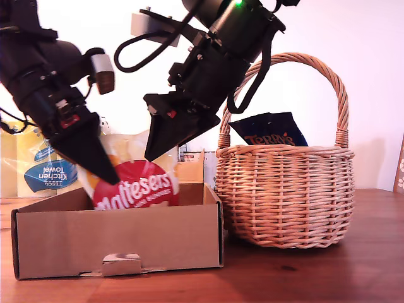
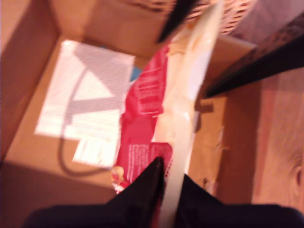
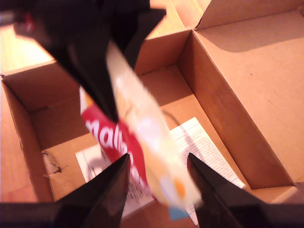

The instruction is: Move the bags of Easter eggs from the cardboard box on the left into the woven basket on the right side.

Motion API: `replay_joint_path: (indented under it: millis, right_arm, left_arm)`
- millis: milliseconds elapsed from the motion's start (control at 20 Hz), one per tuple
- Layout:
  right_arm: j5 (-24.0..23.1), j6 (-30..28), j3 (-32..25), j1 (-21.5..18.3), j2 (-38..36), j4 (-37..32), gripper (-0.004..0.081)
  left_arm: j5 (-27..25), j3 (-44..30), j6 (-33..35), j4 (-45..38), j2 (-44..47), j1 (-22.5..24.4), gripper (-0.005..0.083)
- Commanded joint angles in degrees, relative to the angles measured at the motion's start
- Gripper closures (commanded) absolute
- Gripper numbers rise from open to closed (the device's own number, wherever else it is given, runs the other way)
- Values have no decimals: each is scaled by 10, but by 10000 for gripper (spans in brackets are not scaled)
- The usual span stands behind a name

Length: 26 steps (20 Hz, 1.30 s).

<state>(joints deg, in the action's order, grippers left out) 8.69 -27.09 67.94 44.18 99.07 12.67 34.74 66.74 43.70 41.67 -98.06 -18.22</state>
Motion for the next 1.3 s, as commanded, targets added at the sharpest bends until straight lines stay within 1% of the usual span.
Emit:
replay_joint_path:
  millis: [0, 250, 500, 600, 650, 700, 950, 1250]
  right_arm:
    - [16, -3, 4, 4, -4, -7, 418]
    - [19, -15, 4, 5, 9, -17, 418]
    - [19, -21, 4, 14, 21, -17, 419]
    - [19, -23, 4, 17, 21, -19, 419]
    - [19, -23, 4, 18, 21, -23, 419]
    - [19, -23, 4, 18, 21, -22, 419]
    - [19, -34, 4, 19, 21, 5, 419]
    - [34, -45, 4, 19, 29, 30, 420]
  left_arm:
    - [3, -7, 3, -8, -10, -2, 797]
    - [3, -7, 14, -7, -10, -2, 797]
    - [2, -7, 13, 26, -5, -2, 797]
    - [12, -3, 8, 38, -2, -2, 798]
    - [25, 2, -12, 40, -2, -2, 798]
    - [40, 9, -12, 49, -2, 0, 798]
    - [57, 45, -17, 77, -2, 2, 798]
    - [57, 49, -17, 76, -2, 1, 798]
